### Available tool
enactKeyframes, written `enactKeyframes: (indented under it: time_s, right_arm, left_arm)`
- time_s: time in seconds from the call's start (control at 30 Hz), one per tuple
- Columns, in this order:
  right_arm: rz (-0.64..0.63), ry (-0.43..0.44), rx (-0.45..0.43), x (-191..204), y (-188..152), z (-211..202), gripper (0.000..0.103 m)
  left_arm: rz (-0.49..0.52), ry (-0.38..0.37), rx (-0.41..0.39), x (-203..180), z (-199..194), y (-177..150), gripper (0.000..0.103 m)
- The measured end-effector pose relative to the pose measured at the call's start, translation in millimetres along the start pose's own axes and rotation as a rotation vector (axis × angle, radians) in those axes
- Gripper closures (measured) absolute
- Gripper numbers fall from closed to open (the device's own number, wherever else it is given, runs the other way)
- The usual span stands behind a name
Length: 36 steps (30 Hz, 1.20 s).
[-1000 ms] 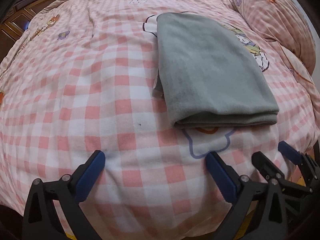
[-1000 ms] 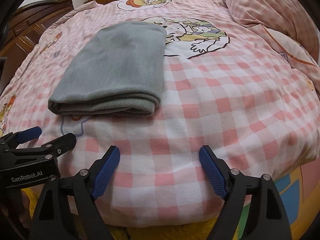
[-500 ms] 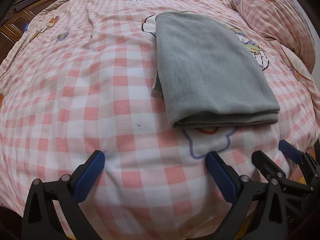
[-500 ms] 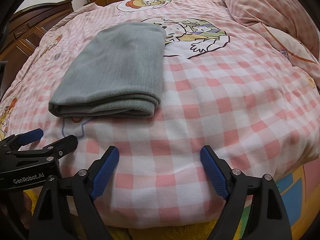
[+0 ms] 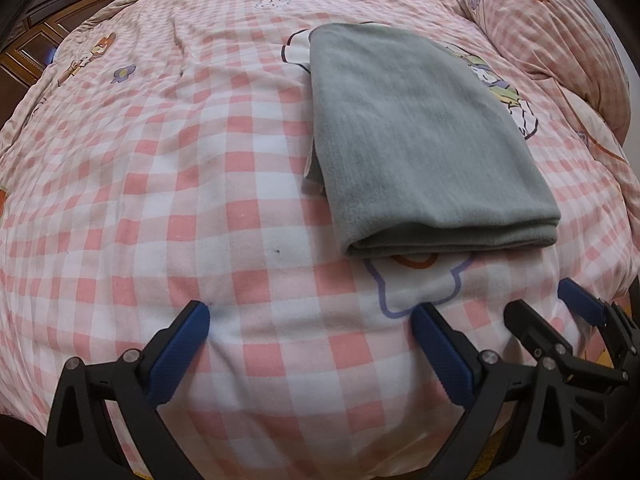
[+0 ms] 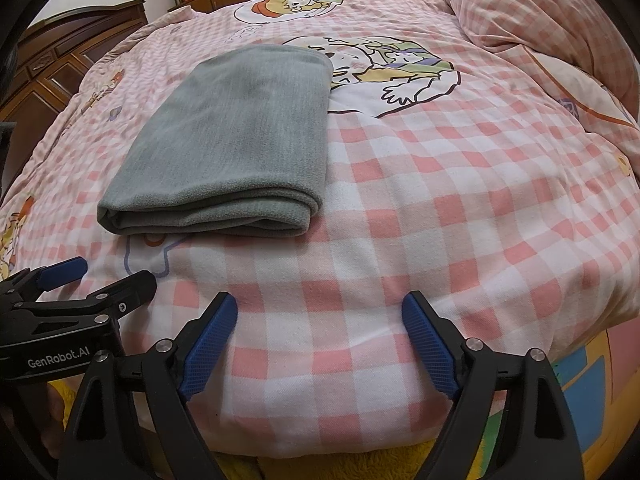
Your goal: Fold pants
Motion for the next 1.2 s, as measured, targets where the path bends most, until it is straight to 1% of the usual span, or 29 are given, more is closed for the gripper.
enactKeyframes:
  time_s: [1.2]
  right_arm:
    - [0.003, 0.002, -0.002, 1.2, -0.9, 0.0, 0.013]
  left_arm:
    - [0.000, -0.004, 0.017, 0.1, 2.9, 2.6, 0.000]
Point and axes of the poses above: each gripper's, at about its wrist camera, not at the fingertips, and z roughly the way its jaws point, x to its left, y to its top, the point moved 1 cm from there along z, roughly the way its jaws point, and after that the axes turned 5 degrees about -z, right-handed, at the moved point
